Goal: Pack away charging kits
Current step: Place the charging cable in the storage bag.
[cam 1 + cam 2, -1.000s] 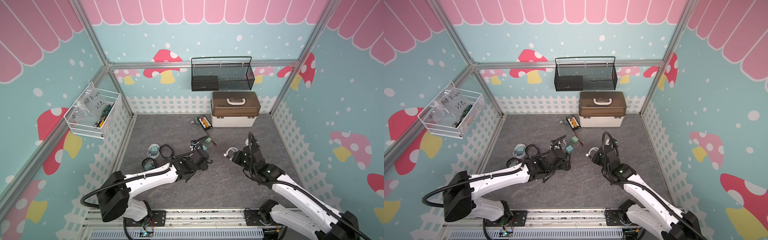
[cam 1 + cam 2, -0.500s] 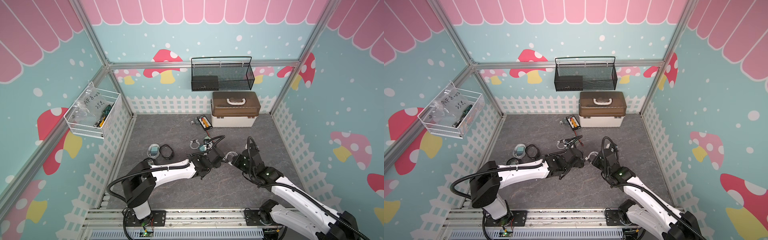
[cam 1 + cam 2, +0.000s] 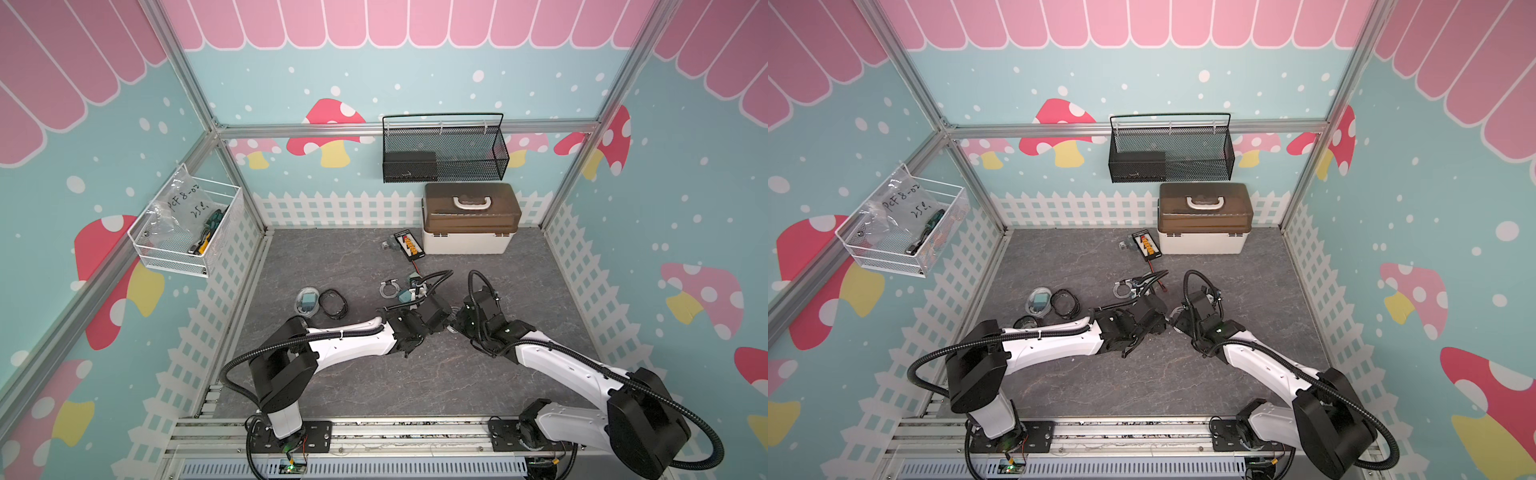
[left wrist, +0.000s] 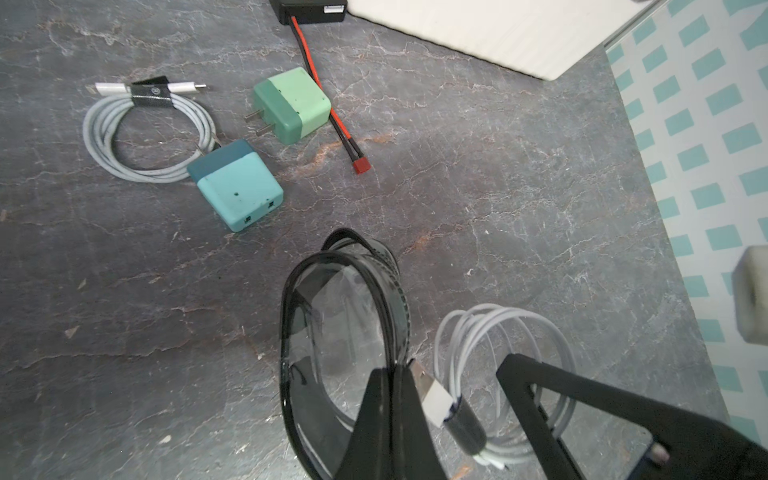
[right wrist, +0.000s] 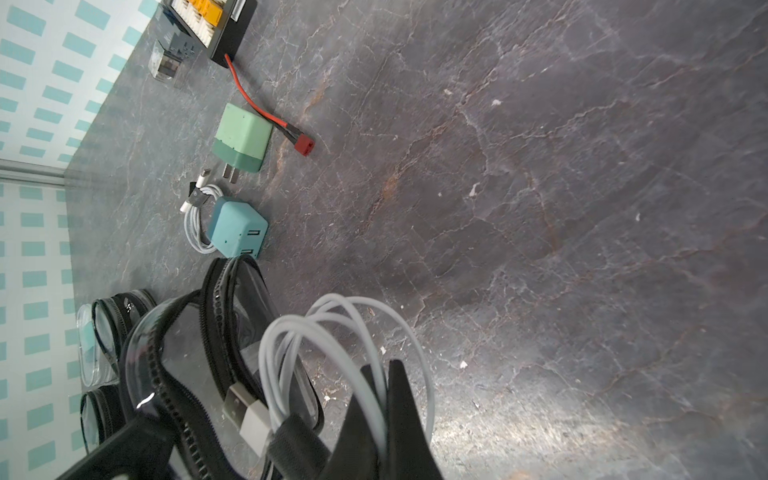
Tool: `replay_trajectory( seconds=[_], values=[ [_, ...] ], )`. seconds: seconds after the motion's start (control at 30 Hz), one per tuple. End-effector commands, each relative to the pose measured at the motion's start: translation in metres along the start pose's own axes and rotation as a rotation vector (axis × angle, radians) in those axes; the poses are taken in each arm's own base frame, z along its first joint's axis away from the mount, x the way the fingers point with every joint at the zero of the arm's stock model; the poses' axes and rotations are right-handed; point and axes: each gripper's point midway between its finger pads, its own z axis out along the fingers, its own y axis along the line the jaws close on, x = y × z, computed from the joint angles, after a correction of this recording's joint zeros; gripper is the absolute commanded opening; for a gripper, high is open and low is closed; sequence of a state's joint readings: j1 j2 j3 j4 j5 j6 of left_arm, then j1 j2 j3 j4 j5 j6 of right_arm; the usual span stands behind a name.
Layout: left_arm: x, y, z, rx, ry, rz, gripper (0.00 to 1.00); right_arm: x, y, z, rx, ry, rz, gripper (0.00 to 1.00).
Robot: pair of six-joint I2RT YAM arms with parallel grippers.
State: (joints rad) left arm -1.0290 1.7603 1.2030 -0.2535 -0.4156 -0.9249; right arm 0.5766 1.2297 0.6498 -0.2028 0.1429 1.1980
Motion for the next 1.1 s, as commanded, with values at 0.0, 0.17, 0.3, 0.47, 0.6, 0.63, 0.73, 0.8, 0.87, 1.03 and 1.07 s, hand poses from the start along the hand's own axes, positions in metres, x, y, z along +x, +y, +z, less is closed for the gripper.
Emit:
replay_trajectory(
  seconds=[0.0,0.17,0.3,0.47,0.6,0.63,0.73,0.8,0.87,1.03,1.07],
  values=[
    [-0.005,-0.007,0.000,0.007,-0.020,-0.031,0.00,-0.012,0.004,0.000,0.009,-0.052,0.011,0.00],
    [0.004,-0.014,0.008,0.030,0.023,-0.016,0.00,-0.014,0.020,0.004,-0.041,-0.044,-0.063,0.00],
    [0.007,-0.015,0.013,0.040,0.037,-0.023,0.00,-0.017,0.026,0.005,-0.072,-0.064,-0.088,0.00],
    [0.008,-0.005,0.021,0.043,0.056,-0.051,0.00,-0.025,0.032,-0.002,-0.102,-0.108,-0.115,0.00],
    [0.010,-0.011,0.021,0.093,0.072,-0.058,0.00,-0.021,0.039,0.003,-0.131,-0.083,-0.124,0.00],
    [0.009,-0.013,0.020,0.100,0.073,-0.055,0.00,-0.019,0.038,0.005,-0.129,-0.075,-0.127,0.00],
    [0.007,-0.017,0.018,0.124,0.072,-0.054,0.00,-0.019,0.032,0.013,-0.086,-0.076,-0.135,0.00],
    [0.005,-0.019,0.015,0.134,0.064,-0.060,0.00,-0.021,0.021,0.017,-0.031,-0.097,-0.133,0.00],
    [0.002,-0.016,0.013,0.122,0.055,-0.063,0.00,-0.024,0.010,0.019,0.031,-0.113,-0.137,0.00],
    [0.001,-0.016,0.012,0.129,0.052,-0.074,0.00,-0.021,0.000,0.030,0.085,-0.110,-0.149,0.00],
    [0.002,-0.017,0.012,0.137,0.050,-0.077,0.00,-0.020,0.000,0.032,0.080,-0.108,-0.150,0.00]
  ],
)
